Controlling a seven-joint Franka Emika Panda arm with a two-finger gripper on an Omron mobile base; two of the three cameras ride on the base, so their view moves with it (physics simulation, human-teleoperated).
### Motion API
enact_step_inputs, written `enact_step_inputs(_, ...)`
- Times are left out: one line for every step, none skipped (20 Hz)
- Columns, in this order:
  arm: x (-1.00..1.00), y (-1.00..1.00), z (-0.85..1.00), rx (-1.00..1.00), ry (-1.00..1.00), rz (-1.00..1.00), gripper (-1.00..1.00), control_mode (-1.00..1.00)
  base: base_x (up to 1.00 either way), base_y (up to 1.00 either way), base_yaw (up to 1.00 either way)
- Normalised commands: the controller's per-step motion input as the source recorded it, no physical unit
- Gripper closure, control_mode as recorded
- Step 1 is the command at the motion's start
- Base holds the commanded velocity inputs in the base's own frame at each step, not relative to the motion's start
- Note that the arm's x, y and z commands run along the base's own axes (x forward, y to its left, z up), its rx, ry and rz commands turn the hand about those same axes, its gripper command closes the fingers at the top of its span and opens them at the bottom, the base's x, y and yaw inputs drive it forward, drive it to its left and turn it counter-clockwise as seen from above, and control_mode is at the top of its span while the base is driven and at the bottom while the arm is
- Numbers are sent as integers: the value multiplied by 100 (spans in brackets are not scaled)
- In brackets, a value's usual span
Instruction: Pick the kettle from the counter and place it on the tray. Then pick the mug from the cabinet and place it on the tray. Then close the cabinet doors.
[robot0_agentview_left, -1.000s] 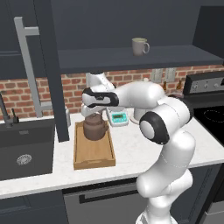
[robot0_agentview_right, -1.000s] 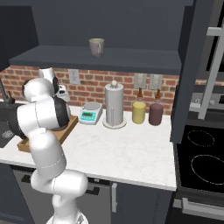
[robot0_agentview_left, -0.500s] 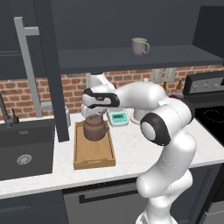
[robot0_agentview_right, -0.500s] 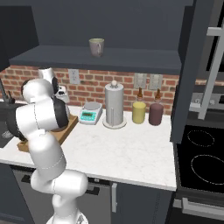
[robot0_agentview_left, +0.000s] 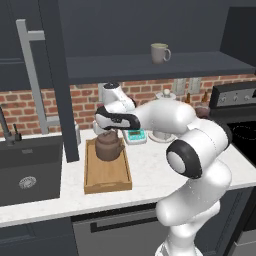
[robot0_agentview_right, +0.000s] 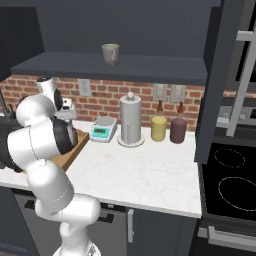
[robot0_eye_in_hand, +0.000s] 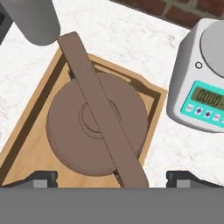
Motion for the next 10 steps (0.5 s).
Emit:
enact_step_inputs(-27,-3,32,0,-22,-10,-100,-100,0,0,0)
enact_step_inputs(-32,-3,31,0,-20,-10,-100,-100,0,0,0)
enact_step_inputs(-34,-4,27,0,-17,-11,-100,-100,0,0,0)
enact_step_inputs(-34,-4,27,0,-12,-11,-100,-100,0,0,0)
enact_step_inputs(-34,-2,34,0,-11,-11,-100,-100,0,0,0)
enact_step_inputs(-29,-8,44,0,-11,-11,-100,-100,0,0,0)
enact_step_inputs(-32,-20,43,0,-12,-12,-100,-100,0,0,0)
enact_step_inputs(-36,-18,39,0,-13,-12,-100,-100,0,0,0)
enact_step_inputs(-39,-17,33,0,-13,-13,-100,-100,0,0,0)
enact_step_inputs(-42,-20,31,0,-13,-14,-100,-100,0,0,0)
